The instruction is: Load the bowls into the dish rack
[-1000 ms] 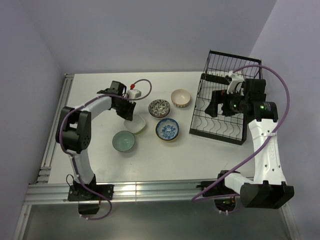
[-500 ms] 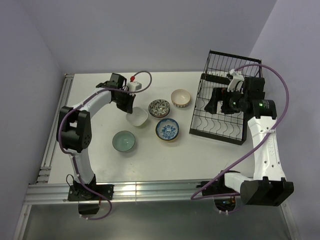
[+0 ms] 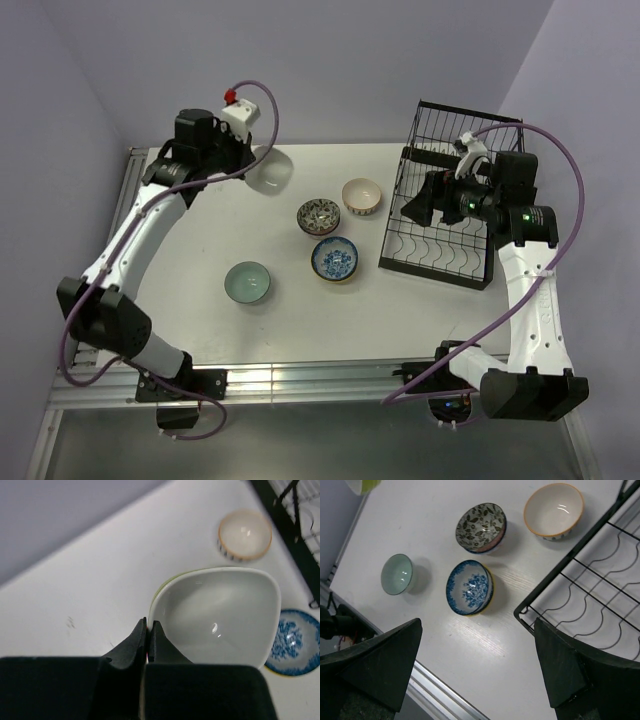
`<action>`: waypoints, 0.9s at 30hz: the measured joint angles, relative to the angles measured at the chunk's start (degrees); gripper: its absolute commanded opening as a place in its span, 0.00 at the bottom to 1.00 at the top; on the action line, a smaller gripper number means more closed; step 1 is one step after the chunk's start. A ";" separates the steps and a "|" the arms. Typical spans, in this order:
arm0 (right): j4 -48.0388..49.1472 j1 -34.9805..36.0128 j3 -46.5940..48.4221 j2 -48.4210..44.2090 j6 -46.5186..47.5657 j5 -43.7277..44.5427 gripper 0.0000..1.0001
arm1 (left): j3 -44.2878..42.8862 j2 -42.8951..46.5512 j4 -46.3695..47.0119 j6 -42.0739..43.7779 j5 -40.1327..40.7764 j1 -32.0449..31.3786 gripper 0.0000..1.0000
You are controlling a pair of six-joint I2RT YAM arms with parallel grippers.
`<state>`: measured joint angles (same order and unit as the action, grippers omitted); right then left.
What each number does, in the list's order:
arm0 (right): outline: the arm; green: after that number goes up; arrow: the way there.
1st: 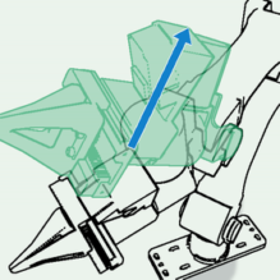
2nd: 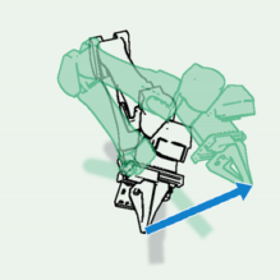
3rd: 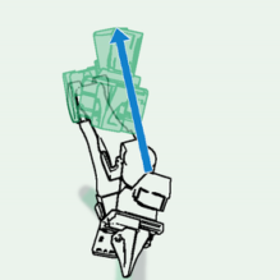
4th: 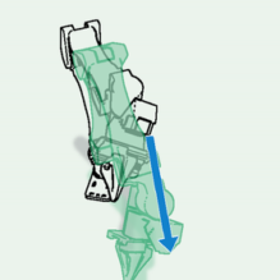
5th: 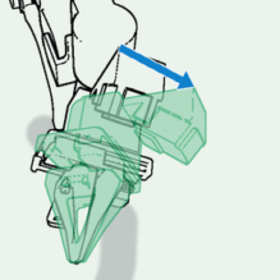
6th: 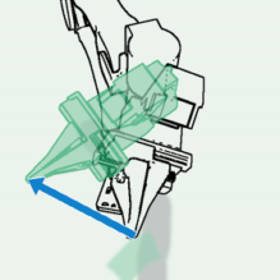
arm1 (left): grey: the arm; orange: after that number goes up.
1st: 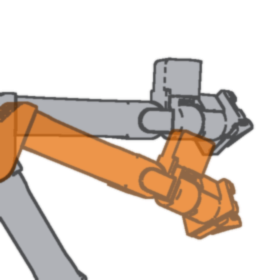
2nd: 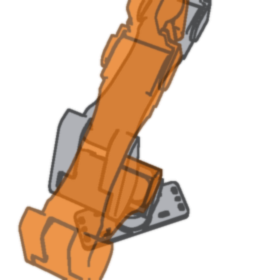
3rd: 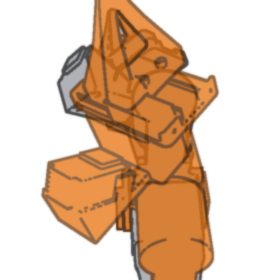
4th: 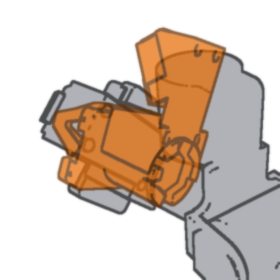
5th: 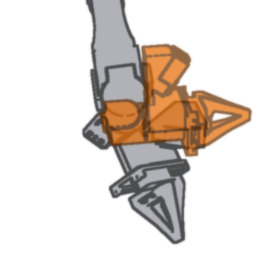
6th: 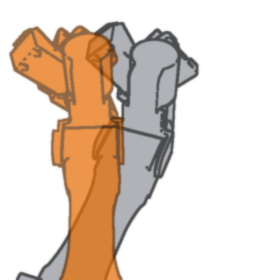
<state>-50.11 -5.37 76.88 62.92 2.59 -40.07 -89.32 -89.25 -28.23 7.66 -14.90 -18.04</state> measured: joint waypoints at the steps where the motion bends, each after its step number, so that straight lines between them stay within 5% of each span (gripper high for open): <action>1: 0.26 0.02 0.00 0.00 -0.02 -0.98 1.00 | 0.31 1.99 2.45 0.13 0.28 -0.11 0.00; 7: 1.92 0.92 0.00 0.02 -0.96 -7.45 1.00 | 11.04 11.96 17.97 4.15 0.00 -1.99 0.00; 13: 2.99 4.00 0.00 0.02 -1.68 -12.50 1.00 | 37.51 24.74 42.47 15.67 -2.51 -10.05 0.00; 27: 2.62 18.86 -1.27 -0.87 2.40 -14.75 1.00 | 62.58 31.08 80.76 44.54 -7.34 -27.71 0.00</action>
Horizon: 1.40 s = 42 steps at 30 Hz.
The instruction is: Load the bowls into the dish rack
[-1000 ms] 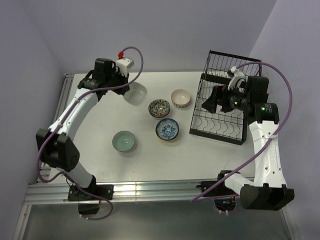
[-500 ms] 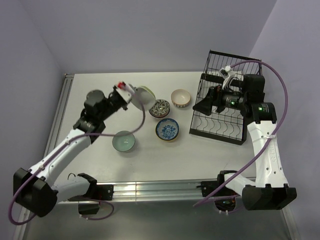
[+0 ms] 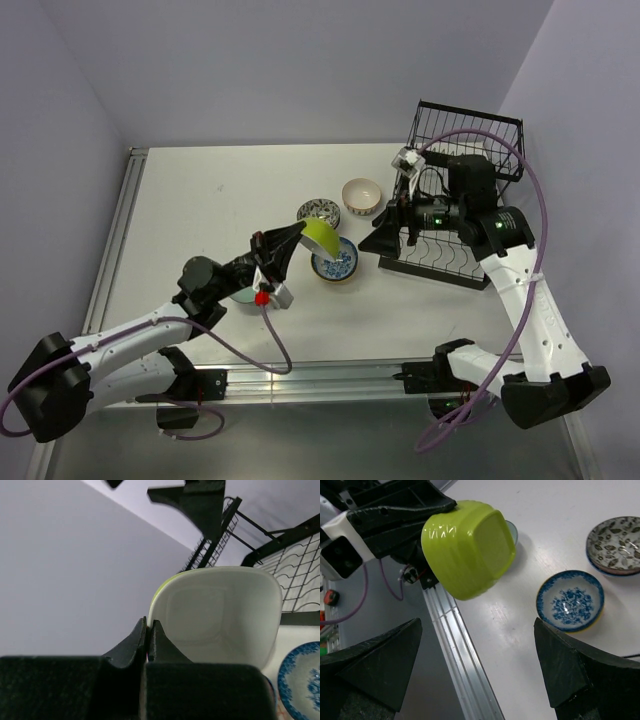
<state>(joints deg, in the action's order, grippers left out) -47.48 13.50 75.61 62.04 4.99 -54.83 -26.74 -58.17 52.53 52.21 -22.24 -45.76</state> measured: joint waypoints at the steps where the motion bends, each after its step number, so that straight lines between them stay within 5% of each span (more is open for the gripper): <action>1: 0.20 1.07 0.00 0.00 0.00 -0.13 1.00 | 1.44 -0.11 2.82 1.95 -0.37 -0.81 0.00; 7: 1.64 6.34 0.00 0.02 0.81 -0.42 1.00 | 6.43 -0.90 12.68 8.68 -2.56 -3.34 0.00; 15: 4.90 14.45 -2.38 -1.31 4.28 2.78 1.00 | 6.45 1.14 13.03 8.90 -1.81 -4.61 0.00; 42: 11.43 20.50 4.24 4.74 5.33 9.68 0.96 | 0.87 2.86 3.04 -3.76 5.92 -6.25 0.00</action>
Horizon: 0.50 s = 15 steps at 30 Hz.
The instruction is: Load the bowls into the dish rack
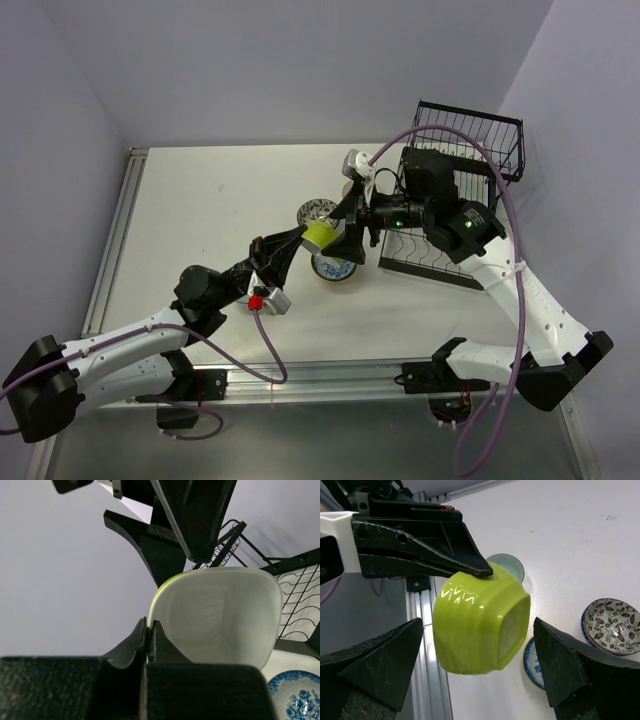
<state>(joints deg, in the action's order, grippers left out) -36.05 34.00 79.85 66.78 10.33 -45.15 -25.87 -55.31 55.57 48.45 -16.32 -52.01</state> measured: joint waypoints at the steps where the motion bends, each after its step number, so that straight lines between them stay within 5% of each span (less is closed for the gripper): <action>1: 0.13 0.00 0.11 0.00 -0.24 -0.13 0.96 | -0.04 0.00 -0.28 -0.15 0.22 0.00 0.00; 15: 1.03 0.24 -2.08 -0.02 -1.90 0.70 0.95 | -2.21 -0.02 -2.38 -3.23 2.82 -0.13 0.00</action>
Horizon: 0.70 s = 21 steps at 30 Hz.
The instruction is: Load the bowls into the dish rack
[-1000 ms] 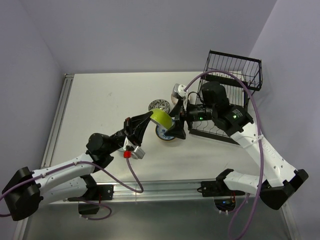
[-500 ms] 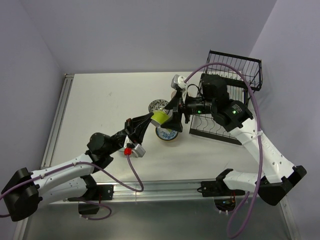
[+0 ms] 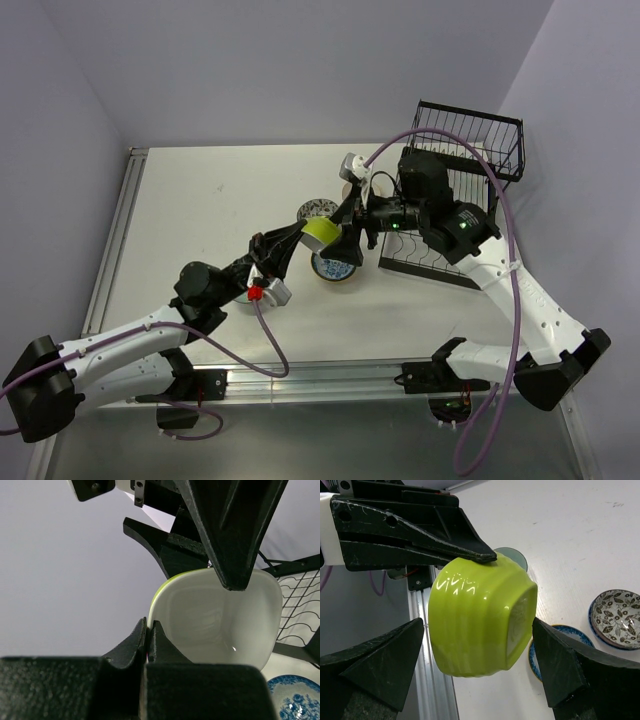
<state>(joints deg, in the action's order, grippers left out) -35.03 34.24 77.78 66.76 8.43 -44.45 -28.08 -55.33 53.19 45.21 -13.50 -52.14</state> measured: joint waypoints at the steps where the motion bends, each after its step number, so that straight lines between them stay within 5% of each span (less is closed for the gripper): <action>1: 0.11 0.00 -0.11 0.00 -0.04 -0.02 0.92 | -0.15 0.00 -0.52 -0.26 0.13 -0.09 0.00; 5: 0.83 0.02 -0.11 0.02 -0.48 -0.42 0.70 | -0.33 0.20 -2.03 -1.33 0.44 -0.20 0.00; 15: 1.07 -0.04 -0.11 0.15 0.00 0.00 0.35 | -0.72 0.42 -3.96 -2.89 2.32 -0.35 0.00; 18: 0.79 -0.04 -0.11 0.26 0.15 0.24 0.35 | -0.87 0.35 -4.52 -2.91 2.45 -0.37 0.00; 21: 0.57 -0.04 -0.11 0.44 0.15 0.39 0.56 | -0.87 0.35 -4.79 -3.02 2.56 -0.37 0.00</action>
<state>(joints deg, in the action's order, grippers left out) -34.46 34.20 77.67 67.20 8.58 -44.05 -28.95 -54.98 48.40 42.19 -10.94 -52.51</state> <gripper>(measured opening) 0.627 0.032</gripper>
